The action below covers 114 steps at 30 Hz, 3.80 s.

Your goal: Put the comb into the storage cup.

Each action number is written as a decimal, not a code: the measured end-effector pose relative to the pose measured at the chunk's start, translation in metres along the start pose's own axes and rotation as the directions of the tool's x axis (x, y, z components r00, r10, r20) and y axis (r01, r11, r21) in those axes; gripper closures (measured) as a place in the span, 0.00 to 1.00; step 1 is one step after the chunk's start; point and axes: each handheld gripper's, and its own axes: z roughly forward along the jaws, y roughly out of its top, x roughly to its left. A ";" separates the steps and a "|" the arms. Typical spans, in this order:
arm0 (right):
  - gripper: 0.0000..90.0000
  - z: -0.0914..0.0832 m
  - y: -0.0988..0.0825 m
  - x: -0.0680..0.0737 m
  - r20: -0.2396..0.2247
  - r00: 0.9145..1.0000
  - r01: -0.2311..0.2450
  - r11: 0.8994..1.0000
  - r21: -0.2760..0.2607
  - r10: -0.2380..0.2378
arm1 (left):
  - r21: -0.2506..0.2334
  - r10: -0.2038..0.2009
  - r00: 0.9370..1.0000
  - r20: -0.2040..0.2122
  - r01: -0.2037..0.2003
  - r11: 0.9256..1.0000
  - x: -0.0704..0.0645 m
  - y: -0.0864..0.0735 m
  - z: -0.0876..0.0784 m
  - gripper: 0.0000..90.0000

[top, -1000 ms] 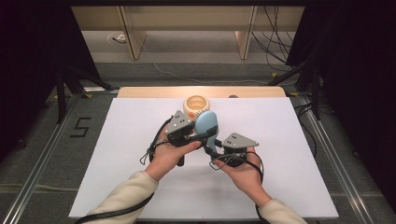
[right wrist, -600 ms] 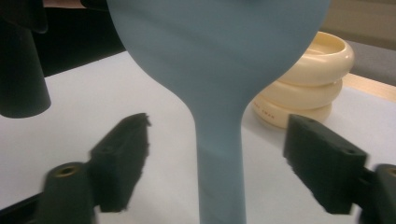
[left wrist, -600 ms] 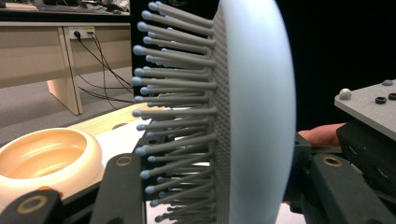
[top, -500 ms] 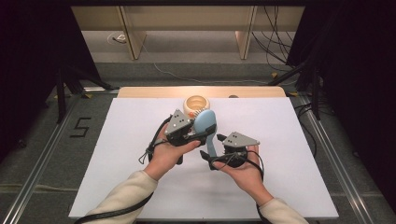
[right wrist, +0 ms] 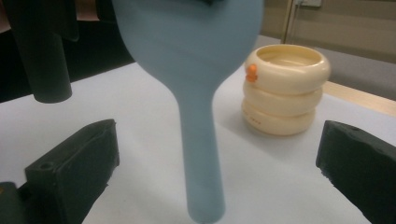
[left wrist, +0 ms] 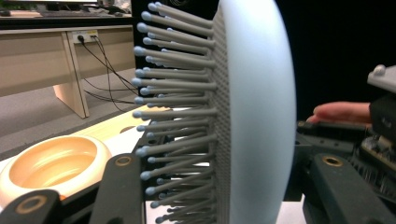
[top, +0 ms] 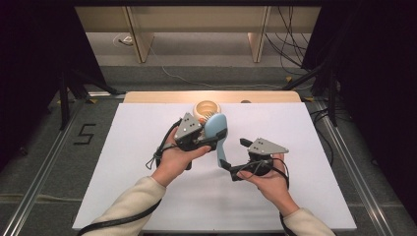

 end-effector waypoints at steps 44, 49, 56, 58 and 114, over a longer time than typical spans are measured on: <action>0.01 -0.071 -0.034 -0.031 0.095 0.993 -0.062 0.997 -0.035 0.065 | -0.038 0.026 0.998 -0.054 -0.028 0.999 0.034 0.028 0.016 0.55; 0.00 -0.076 -0.037 -0.033 0.104 0.992 -0.072 0.997 -0.041 0.076 | -0.039 0.035 0.997 -0.062 -0.038 0.999 0.037 0.033 0.018 0.55; 0.01 -0.084 -0.044 -0.037 0.122 0.989 -0.080 0.996 -0.042 0.084 | -0.045 0.040 0.996 -0.078 -0.043 0.998 0.042 0.038 0.019 0.55; 0.01 -0.088 -0.046 -0.039 0.132 0.987 -0.090 0.995 -0.045 0.095 | -0.046 0.041 0.996 -0.081 -0.044 0.998 0.042 0.039 0.019 0.55; 0.01 -0.112 -0.063 -0.042 0.154 0.977 -0.136 0.989 -0.063 0.144 | -0.082 0.034 0.992 -0.123 -0.044 0.996 0.059 0.071 0.026 0.55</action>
